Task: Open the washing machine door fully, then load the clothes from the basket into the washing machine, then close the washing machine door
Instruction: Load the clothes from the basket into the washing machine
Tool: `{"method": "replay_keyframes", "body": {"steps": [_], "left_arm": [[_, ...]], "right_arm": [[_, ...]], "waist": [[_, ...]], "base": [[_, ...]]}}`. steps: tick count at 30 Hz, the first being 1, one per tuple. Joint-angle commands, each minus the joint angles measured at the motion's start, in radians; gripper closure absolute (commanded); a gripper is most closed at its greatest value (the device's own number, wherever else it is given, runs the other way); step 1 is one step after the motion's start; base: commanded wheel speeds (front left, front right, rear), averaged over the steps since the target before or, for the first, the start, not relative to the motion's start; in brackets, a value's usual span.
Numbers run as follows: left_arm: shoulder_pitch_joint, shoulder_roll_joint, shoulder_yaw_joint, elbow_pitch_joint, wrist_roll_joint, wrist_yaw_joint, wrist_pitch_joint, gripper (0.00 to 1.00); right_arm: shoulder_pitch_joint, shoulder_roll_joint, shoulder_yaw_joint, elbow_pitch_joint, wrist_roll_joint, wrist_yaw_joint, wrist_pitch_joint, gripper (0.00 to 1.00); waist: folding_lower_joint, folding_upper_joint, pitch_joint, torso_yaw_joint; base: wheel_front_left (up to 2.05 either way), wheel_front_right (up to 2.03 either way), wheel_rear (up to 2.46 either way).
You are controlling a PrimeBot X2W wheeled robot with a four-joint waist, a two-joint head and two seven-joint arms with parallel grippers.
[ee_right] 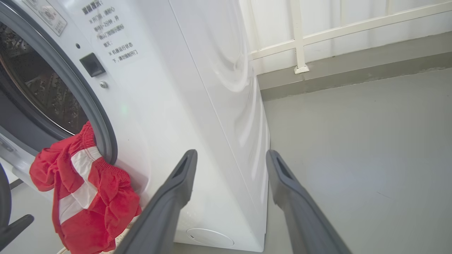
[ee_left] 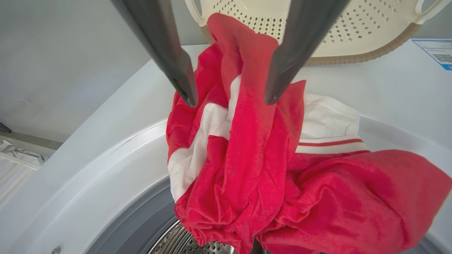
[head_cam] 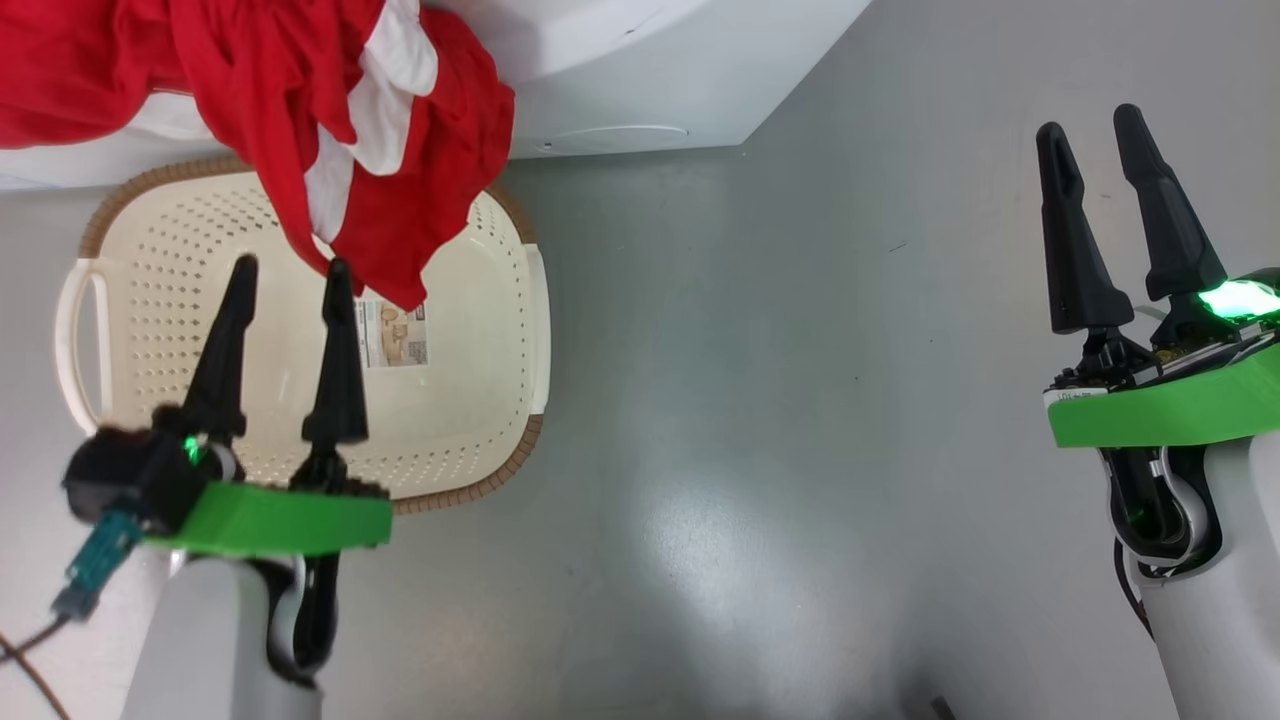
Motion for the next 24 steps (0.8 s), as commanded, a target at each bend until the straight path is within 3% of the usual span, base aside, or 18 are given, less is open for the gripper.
{"method": "replay_keyframes", "body": {"steps": [1,16,24], "left_arm": [[-0.017,0.016,0.02,-0.001,-0.013,-0.003,0.0,0.0],[-0.305,0.019,0.062,0.381,-0.115,-0.003,0.0,0.0],[-0.455,0.048,0.125,0.563,-0.08,0.013,0.0,0.0]], "right_arm": [[0.036,-0.003,0.019,-0.021,-0.004,0.009,-0.005,0.0],[0.025,0.011,0.026,-0.018,-0.003,0.009,-0.005,0.0],[0.017,0.015,0.032,-0.015,-0.003,0.009,-0.005,0.0]], "waist": [[0.0,0.0,0.001,0.0],[0.0,0.0,0.025,-0.024],[0.0,0.0,0.037,-0.032]], "base": [[0.0,0.0,0.0],[0.0,0.0,0.0],[0.0,0.0,0.0]]}}
